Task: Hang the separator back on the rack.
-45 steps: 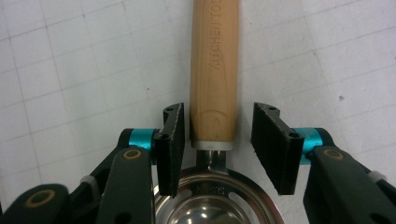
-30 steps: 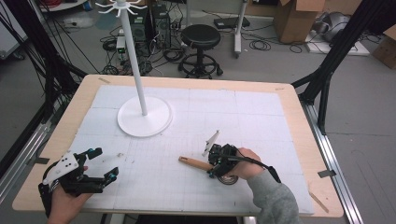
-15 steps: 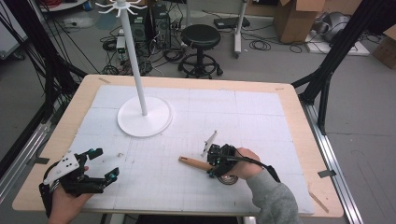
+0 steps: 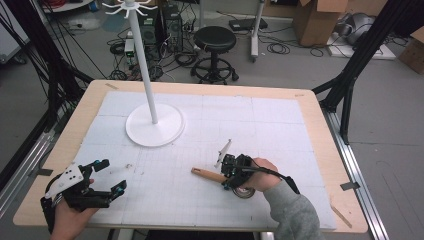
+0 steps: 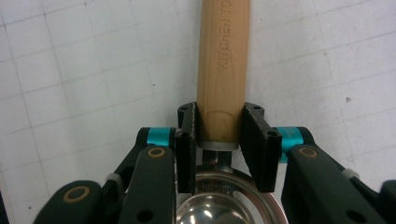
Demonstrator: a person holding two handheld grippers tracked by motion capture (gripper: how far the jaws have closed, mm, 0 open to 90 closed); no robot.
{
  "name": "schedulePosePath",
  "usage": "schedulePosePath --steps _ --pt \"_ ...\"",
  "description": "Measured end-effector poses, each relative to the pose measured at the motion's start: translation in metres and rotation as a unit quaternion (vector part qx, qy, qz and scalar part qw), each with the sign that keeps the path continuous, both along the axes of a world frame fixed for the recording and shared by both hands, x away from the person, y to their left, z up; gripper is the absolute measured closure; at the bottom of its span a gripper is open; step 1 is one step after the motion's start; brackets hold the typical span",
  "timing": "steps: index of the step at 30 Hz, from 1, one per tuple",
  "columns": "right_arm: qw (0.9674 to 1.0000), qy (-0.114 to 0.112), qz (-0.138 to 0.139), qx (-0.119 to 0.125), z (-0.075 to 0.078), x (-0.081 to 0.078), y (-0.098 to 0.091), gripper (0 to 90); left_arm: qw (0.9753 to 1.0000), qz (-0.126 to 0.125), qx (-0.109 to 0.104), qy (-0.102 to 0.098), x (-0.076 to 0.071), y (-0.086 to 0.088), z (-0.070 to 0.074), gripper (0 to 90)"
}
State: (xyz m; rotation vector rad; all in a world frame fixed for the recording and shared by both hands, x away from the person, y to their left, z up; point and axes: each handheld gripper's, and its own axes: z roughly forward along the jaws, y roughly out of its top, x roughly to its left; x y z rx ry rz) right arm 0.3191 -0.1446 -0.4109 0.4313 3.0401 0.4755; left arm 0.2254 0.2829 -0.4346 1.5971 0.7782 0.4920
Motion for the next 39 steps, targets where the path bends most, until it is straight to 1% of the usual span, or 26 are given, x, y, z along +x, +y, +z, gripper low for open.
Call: schedulePosePath --steps 1,3,9,14,18,25,30,31,35,38,39 --pt "1.0 -0.004 0.004 -0.002 0.0 0.0 0.0 68.6 1.0 0.0 0.001 0.0 0.0 0.0 0.0 1.8" --pt "1.0 -0.003 0.004 -0.001 0.0 0.0 0.0 68.8 1.0 0.0 0.001 0.0 0.0 0.001 0.0 1.8" --pt "0.9998 0.006 -0.002 0.017 0.0 0.001 -0.005 69.2 1.0 0.001 0.001 0.0 0.0 0.0 0.0 1.8" --pt "0.9997 0.008 -0.002 0.024 0.0 0.002 -0.007 69.2 1.0 0.001 0.003 0.0 0.0 0.001 0.0 1.8" --pt "0.9992 0.008 -0.004 0.038 0.003 0.002 -0.01 69.3 1.0 0.001 0.002 0.0 0.0 0.0 0.0 1.8" --pt "0.998 -0.001 -0.004 0.064 0.01 0.002 -0.013 69.3 1.0 0.0 0.004 -0.001 0.0 0.0 0.001 1.8" --pt "0.9973 -0.006 -0.006 0.073 0.014 0.002 -0.017 69.4 1.0 0.001 0.003 -0.001 0.0 0.0 0.001 1.8" --pt "0.997 -0.003 -0.006 0.077 0.015 0.002 -0.017 69.4 1.0 0.0 0.004 -0.001 0.0 0.0 0.0 1.8" --pt "0.9954 -0.008 -0.007 0.095 0.02 0.002 -0.02 69.4 1.0 0.001 0.003 -0.001 0.0 0.0 0.0 1.8" --pt "0.9947 -0.01 -0.005 0.103 0.022 0.002 -0.022 69.4 1.0 0.001 0.003 0.0 0.001 0.0 0.0 1.8" --pt "0.9945 -0.014 0.0 0.104 0.022 0.002 -0.023 69.4 1.0 0.001 0.002 0.0 0.001 0.0 0.0 1.8"
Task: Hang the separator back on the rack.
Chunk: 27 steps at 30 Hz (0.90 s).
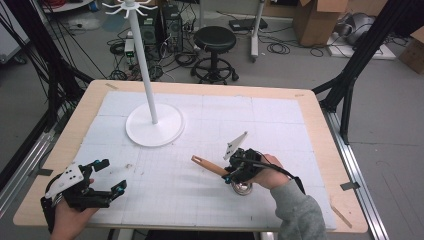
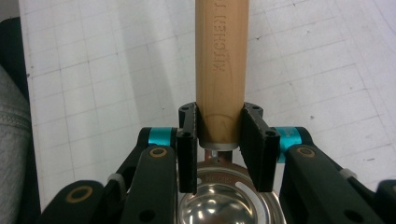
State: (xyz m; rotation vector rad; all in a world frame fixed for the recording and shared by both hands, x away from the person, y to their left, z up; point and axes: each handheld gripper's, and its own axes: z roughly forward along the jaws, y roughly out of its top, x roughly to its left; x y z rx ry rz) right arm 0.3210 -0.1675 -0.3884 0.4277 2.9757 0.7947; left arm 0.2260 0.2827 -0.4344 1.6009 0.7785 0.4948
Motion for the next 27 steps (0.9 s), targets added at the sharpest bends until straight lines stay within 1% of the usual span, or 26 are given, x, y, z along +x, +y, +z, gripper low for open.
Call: schedulePosePath --steps 4,8,14,15,16,17,19,21,25,27 --pt "0.9999 -0.001 -0.002 0.015 0.003 0.001 -0.004 69.5 1.0 0.001 -0.001 0.0 0.0 0.0 0.0 1.8" --pt "0.9993 -0.004 -0.006 0.036 0.007 0.002 -0.007 69.4 1.0 0.001 0.0 0.0 0.0 0.001 0.0 1.8" --pt "0.9972 -0.007 -0.013 0.074 0.014 0.003 -0.015 69.5 1.0 0.001 -0.002 0.0 0.0 0.0 0.0 1.8" --pt "0.9967 -0.007 -0.013 0.08 0.014 0.003 -0.016 69.4 1.0 0.001 -0.002 0.0 -0.001 0.0 0.0 1.8" --pt "0.9961 -0.013 -0.015 0.086 0.015 0.003 -0.018 69.4 1.0 0.001 -0.002 -0.001 -0.001 0.0 0.0 1.8" --pt "0.9956 -0.011 -0.014 0.093 0.015 0.004 -0.019 69.4 1.0 0.002 -0.004 -0.001 -0.001 0.0 0.0 1.8" --pt "0.9942 -0.016 -0.021 0.104 0.017 0.004 -0.022 69.5 1.0 0.002 -0.004 -0.002 -0.001 0.001 0.0 1.8" --pt "0.9926 -0.017 -0.02 0.118 0.019 0.005 -0.024 69.5 1.0 0.003 -0.004 -0.001 -0.001 0.001 0.0 1.8" --pt "0.9887 -0.028 -0.033 0.144 0.023 0.005 -0.029 69.5 1.0 0.002 -0.004 -0.001 -0.001 0.001 0.0 1.8" --pt "0.9875 -0.03 -0.034 0.151 0.024 0.006 -0.03 69.5 1.0 0.001 -0.003 -0.002 -0.001 0.001 0.0 1.8"
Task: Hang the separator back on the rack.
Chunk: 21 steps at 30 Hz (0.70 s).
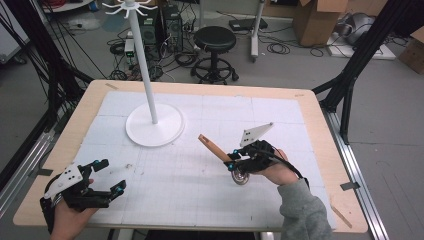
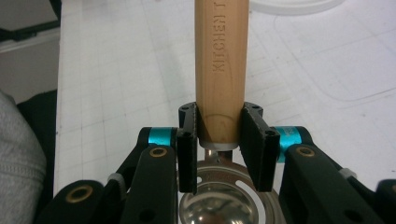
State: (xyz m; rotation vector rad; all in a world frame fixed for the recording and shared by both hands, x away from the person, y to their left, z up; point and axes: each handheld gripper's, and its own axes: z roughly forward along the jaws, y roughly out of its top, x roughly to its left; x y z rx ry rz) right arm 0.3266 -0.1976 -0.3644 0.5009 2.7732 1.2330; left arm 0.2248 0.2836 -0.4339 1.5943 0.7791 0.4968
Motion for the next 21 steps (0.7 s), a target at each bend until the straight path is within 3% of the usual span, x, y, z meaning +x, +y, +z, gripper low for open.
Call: schedulePosePath --steps 9,21 --pt "0.9986 -0.027 -0.023 0.039 0.007 -0.001 -0.005 69.4 1.0 0.001 0.0 -0.001 0.0 0.0 0.0 1.8" --pt "0.9922 -0.063 -0.056 0.091 0.016 -0.004 -0.009 69.4 1.0 0.0 -0.001 -0.002 -0.001 -0.001 0.001 1.8"
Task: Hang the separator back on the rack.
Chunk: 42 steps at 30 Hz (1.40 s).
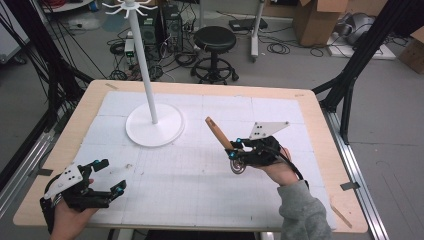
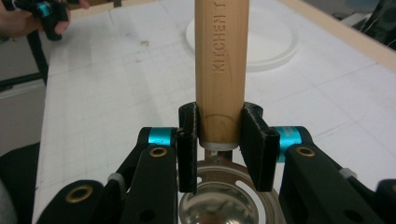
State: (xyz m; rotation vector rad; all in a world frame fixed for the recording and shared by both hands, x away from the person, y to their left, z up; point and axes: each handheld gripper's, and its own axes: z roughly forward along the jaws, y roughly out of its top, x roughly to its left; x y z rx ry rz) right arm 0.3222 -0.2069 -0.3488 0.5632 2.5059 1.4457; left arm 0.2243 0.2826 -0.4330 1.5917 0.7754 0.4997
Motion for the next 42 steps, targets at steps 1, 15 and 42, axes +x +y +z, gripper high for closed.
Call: schedulePosePath --steps 1,15,42 --pt "1.0 -0.004 -0.003 0.006 0.001 -0.001 0.0 69.5 1.0 0.0 0.0 0.0 0.0 0.0 0.0 1.8" --pt "0.9966 -0.038 -0.033 0.065 0.008 -0.005 0.0 69.5 1.0 -0.001 0.001 0.0 0.0 0.0 0.0 1.8" --pt "0.9882 -0.05 -0.053 0.134 0.038 0.002 0.019 69.4 0.9998 0.008 -0.01 -0.017 -0.003 0.003 0.002 1.8"
